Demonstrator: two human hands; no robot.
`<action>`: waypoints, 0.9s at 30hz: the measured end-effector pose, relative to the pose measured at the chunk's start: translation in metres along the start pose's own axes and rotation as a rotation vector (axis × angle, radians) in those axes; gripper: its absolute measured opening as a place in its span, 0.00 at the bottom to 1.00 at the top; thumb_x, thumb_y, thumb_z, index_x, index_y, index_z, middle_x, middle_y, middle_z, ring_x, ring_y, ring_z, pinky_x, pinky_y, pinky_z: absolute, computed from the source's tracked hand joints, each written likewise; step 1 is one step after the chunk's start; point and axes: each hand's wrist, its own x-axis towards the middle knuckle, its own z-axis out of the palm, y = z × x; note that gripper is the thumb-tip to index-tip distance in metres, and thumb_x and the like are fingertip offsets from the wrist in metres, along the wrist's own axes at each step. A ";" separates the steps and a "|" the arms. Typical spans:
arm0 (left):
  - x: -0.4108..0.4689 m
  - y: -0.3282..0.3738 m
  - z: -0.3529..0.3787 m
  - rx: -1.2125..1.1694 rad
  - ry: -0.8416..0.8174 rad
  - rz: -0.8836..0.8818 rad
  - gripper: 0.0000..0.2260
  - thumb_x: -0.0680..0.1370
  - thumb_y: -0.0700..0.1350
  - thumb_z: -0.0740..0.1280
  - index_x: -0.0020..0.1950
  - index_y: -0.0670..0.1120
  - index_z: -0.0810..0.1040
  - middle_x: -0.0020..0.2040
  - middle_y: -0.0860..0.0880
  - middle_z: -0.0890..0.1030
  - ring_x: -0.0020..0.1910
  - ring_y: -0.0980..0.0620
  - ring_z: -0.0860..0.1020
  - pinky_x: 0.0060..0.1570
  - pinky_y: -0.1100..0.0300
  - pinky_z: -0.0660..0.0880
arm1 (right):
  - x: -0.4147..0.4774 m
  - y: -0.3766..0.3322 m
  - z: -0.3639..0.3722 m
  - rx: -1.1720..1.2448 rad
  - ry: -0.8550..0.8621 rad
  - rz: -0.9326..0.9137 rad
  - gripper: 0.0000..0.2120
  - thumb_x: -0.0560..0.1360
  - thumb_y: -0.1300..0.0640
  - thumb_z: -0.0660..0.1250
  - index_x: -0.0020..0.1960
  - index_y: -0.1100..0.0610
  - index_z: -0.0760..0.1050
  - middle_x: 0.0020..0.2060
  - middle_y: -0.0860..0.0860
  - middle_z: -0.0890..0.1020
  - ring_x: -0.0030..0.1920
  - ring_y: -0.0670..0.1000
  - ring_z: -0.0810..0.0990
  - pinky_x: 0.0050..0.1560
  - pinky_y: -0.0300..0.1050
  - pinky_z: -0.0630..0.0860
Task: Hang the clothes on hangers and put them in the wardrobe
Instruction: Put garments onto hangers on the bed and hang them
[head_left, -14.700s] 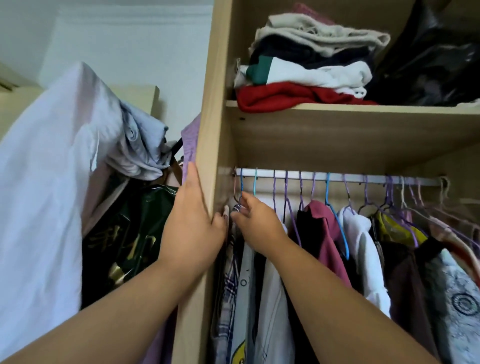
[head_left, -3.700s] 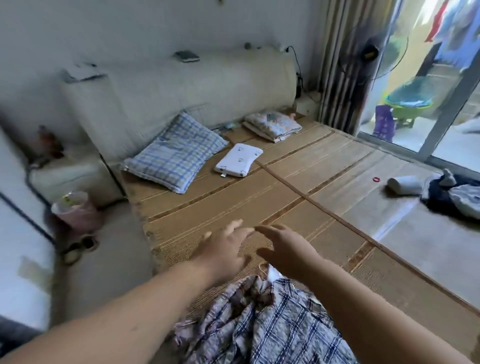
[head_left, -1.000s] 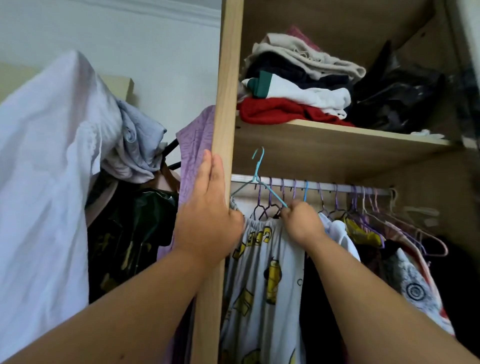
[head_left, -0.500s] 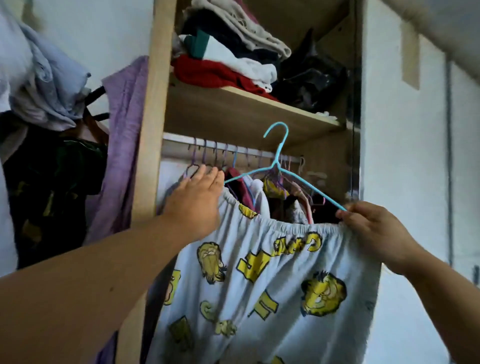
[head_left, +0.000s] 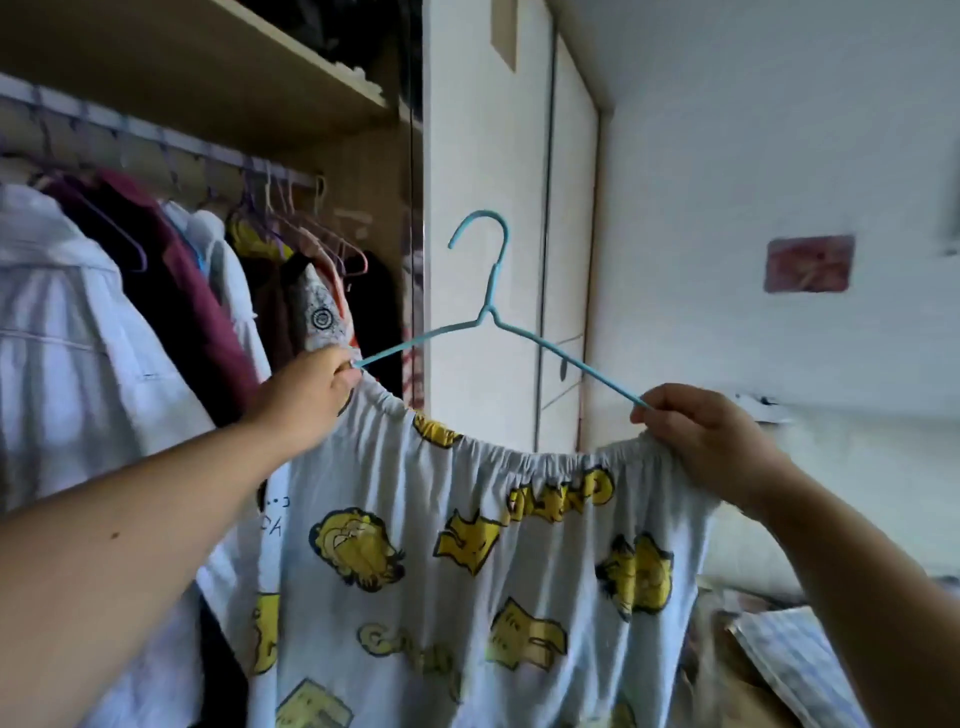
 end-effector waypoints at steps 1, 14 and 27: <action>-0.005 0.004 0.010 -0.037 -0.041 0.021 0.09 0.80 0.45 0.59 0.42 0.44 0.70 0.33 0.49 0.72 0.37 0.45 0.72 0.34 0.54 0.61 | -0.013 0.006 -0.005 -0.047 0.013 0.049 0.10 0.75 0.57 0.65 0.37 0.50 0.78 0.23 0.44 0.72 0.23 0.42 0.67 0.26 0.36 0.64; -0.137 0.003 0.085 -0.308 -0.281 0.272 0.07 0.79 0.47 0.64 0.50 0.44 0.78 0.46 0.40 0.81 0.44 0.40 0.78 0.37 0.56 0.65 | -0.257 -0.021 0.027 -0.518 0.044 0.611 0.10 0.75 0.55 0.67 0.37 0.57 0.77 0.31 0.51 0.76 0.34 0.49 0.71 0.33 0.41 0.63; -0.320 0.109 0.069 -0.541 -0.698 0.607 0.10 0.79 0.48 0.64 0.54 0.44 0.79 0.52 0.40 0.80 0.51 0.40 0.77 0.44 0.54 0.70 | -0.546 -0.126 0.020 -0.472 0.265 1.159 0.05 0.75 0.58 0.67 0.44 0.51 0.81 0.37 0.49 0.82 0.37 0.46 0.76 0.39 0.39 0.72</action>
